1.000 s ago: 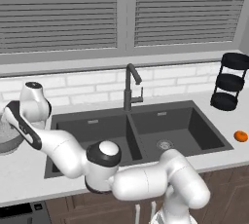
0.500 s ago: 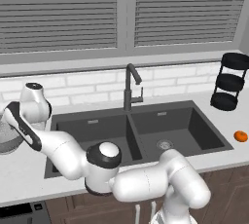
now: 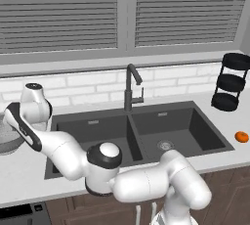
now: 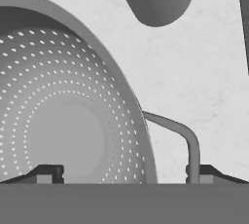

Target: Put the colander in the sink, put the orange in the colander, and turn on the sink faucet and pour water over the colander.

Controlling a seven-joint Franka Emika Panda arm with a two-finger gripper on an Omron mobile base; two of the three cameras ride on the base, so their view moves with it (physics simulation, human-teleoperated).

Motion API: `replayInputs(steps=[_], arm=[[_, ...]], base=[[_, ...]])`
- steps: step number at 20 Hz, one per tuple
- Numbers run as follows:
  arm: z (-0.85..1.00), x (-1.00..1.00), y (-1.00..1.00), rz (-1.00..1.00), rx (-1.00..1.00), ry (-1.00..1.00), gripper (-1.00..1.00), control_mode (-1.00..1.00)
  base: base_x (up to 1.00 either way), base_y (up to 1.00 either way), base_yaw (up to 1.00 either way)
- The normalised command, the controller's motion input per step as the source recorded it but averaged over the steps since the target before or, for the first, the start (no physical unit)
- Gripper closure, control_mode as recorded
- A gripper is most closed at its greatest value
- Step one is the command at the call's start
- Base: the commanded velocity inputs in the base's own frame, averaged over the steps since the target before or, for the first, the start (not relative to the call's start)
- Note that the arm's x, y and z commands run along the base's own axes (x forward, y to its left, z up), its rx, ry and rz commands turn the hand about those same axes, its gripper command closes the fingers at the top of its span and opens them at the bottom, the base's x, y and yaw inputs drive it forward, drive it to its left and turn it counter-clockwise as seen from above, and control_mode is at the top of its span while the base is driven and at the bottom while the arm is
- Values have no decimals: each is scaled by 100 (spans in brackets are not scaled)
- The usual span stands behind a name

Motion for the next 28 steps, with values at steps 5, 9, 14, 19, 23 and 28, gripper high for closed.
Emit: replayInputs(steps=[5,9,14,19,23,28], arm=[[-5,0,3,0,0,1,100,-100],[0,0,1,0,0,0,100,-100],[0,0,0,0,0,0,100,-100],[0,-36,-39,-1,0,-1,100,-100],[15,-59,-72,-7,0,-1,100,-100],[24,-70,-78,-15,0,-6,100,-100]], base=[[0,0,0],[0,0,0],[0,0,0],[0,0,0],[0,0,0],[0,0,0]])
